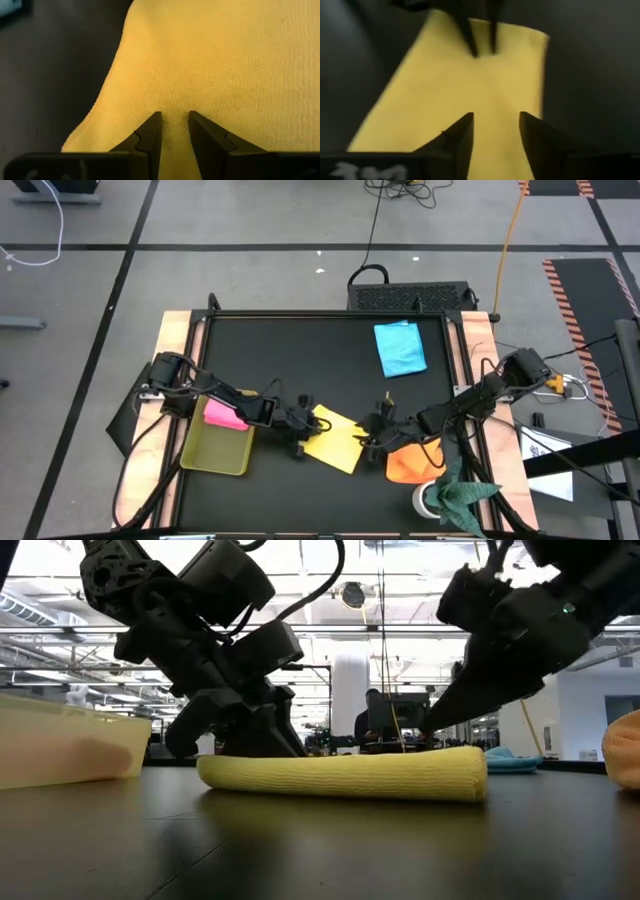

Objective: Fold microfiber towels
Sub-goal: Fold the yellow microfiber towel

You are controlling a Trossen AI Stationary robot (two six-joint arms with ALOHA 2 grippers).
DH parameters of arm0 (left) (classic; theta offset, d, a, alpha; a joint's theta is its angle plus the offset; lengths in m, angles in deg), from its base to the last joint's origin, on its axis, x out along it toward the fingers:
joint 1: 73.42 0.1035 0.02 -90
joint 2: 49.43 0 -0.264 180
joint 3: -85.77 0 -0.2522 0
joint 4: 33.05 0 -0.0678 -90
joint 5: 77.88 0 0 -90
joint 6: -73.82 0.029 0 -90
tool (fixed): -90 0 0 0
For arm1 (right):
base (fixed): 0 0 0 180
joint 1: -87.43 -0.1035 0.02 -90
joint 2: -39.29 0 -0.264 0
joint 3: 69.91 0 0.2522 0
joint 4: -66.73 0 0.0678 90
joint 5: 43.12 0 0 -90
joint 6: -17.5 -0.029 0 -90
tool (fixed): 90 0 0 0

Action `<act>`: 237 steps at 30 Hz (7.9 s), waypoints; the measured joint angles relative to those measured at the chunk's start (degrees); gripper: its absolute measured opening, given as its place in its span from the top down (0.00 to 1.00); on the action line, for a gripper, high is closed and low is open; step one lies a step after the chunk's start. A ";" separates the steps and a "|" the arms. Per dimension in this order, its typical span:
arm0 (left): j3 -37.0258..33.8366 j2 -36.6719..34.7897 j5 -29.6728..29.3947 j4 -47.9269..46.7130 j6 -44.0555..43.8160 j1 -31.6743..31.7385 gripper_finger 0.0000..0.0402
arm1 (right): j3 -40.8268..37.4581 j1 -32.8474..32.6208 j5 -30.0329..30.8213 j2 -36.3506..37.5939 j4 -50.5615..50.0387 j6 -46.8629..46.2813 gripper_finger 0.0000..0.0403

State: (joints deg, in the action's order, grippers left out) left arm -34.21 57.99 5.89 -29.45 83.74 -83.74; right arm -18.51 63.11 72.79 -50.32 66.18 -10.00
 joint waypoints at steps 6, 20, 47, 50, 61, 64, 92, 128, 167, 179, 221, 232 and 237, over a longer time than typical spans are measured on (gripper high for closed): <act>-0.10 0.15 -0.12 2.30 5.91 1.18 0.75 | -0.06 0.94 -5.76 -3.81 2.41 2.46 0.63; 2.16 -9.27 -7.36 1.18 3.24 -1.67 0.75 | -0.04 -4.14 -1.06 -14.98 25.30 -15.01 0.92; -3.13 -10.62 -12.40 -6.65 5.99 -0.31 0.75 | -0.04 0.09 -3.50 -10.91 9.65 -7.62 0.85; -2.56 -11.36 -12.71 -5.83 6.20 0.09 0.75 | -0.04 -3.20 -3.40 -10.91 10.38 -12.35 0.91; -1.57 -10.92 -3.13 -7.47 -9.90 -5.70 0.75 | 0.00 -5.58 2.54 -7.53 20.04 -4.53 0.97; -1.70 -7.89 -3.39 -8.07 -10.57 -6.65 0.75 | 0.02 -2.86 1.71 -7.76 23.92 0.13 0.96; -1.61 -16.73 -7.78 -25.06 -12.78 -7.35 0.75 | -0.02 7.28 -9.43 -5.55 20.77 2.79 0.65; 9.81 -2.75 -5.93 -8.53 -3.88 -8.78 0.75 | -6.71 9.76 -3.11 -0.52 5.57 -3.48 0.64; 9.42 -8.56 -1.42 -22.58 10.27 -8.58 0.75 | -6.73 -1.68 -12.37 -0.03 6.01 -6.47 0.68; 9.38 -3.82 0.42 -13.77 3.16 -18.53 0.54 | -6.71 -7.17 -18.14 3.41 7.51 33.46 0.53; 9.42 3.26 -19.95 13.33 -5.86 -17.59 0.45 | -3.56 -1.91 -0.35 5.70 15.17 29.62 0.99; 9.42 3.21 -22.94 16.20 -7.55 -10.78 0.46 | -3.56 2.62 -0.39 5.70 14.75 26.05 0.99; 9.42 3.21 -21.65 14.13 -11.96 -9.61 0.46 | -3.56 2.59 -0.41 5.70 15.24 26.09 0.99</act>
State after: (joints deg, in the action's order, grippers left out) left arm -24.78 61.20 -15.76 -15.32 71.78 -93.35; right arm -22.07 65.70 72.38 -44.63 81.42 16.09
